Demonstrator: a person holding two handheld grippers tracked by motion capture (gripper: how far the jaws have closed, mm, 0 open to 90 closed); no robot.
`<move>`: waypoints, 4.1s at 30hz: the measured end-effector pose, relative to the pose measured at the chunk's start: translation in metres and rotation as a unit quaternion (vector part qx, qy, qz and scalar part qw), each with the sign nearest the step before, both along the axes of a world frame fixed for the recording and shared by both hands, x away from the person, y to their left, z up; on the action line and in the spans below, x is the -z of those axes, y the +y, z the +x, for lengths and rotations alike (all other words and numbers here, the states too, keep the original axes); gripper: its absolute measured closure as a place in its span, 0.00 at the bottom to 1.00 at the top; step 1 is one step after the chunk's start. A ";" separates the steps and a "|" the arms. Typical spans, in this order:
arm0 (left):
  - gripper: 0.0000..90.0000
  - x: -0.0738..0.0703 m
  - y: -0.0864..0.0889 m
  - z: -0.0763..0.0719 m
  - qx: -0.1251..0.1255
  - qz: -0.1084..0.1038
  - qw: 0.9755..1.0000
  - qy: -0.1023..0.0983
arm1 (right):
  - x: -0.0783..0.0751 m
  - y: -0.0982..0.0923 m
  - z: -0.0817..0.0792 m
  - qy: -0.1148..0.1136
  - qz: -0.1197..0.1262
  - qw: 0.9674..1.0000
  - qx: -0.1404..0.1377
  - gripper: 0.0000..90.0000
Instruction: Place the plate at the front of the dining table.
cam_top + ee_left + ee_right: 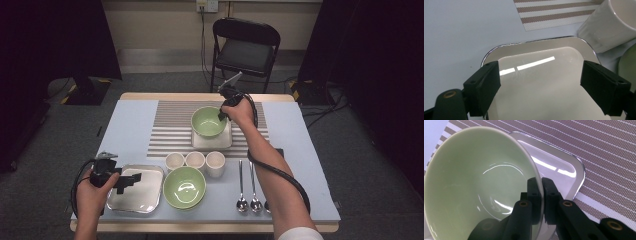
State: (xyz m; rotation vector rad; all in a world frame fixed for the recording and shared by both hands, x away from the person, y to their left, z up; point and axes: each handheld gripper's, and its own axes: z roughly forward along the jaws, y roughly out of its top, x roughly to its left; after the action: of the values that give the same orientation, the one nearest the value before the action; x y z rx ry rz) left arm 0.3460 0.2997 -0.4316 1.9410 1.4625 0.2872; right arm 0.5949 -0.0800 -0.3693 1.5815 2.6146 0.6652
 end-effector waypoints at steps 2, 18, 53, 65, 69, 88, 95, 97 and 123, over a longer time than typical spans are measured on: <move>0.18 0.000 0.000 0.000 -0.001 0.000 1.000 0.000 | 0.001 -0.001 0.000 -0.005 -0.001 1.000 0.001 0.96; 0.18 0.000 0.000 0.000 -0.002 0.001 1.000 -0.001 | 0.006 -0.011 0.001 -0.008 0.000 1.000 0.015 0.96; 0.18 0.001 0.001 0.000 -0.003 0.001 1.000 -0.003 | 0.020 -0.012 0.005 0.004 0.001 1.000 0.022 0.96; 0.18 0.003 0.001 0.000 -0.004 0.001 1.000 0.001 | 0.026 -0.014 0.005 0.004 0.000 1.000 0.028 0.95; 0.18 0.003 0.000 0.001 -0.001 0.003 1.000 0.001 | 0.027 -0.014 0.004 0.005 0.000 1.000 0.027 0.95; 0.18 0.004 0.001 0.000 -0.005 -0.001 1.000 0.003 | 0.032 -0.006 0.004 0.003 -0.006 1.000 0.021 0.95; 0.18 0.004 0.003 0.000 -0.007 -0.001 1.000 0.003 | 0.033 -0.004 0.004 -0.001 -0.009 1.000 0.023 0.95; 0.18 0.004 0.002 0.000 -0.007 0.000 1.000 0.003 | 0.033 -0.005 0.004 -0.001 -0.008 1.000 0.023 0.95; 0.18 0.003 0.003 0.000 -0.005 -0.001 1.000 -0.001 | 0.037 -0.005 0.003 -0.017 -0.002 0.999 0.035 0.95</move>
State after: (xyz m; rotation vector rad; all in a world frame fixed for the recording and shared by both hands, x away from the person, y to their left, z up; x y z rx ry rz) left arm 0.3457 0.3028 -0.4342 1.9308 1.4720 0.2910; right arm 0.5980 -0.0848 -0.4063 1.6373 2.5208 0.6759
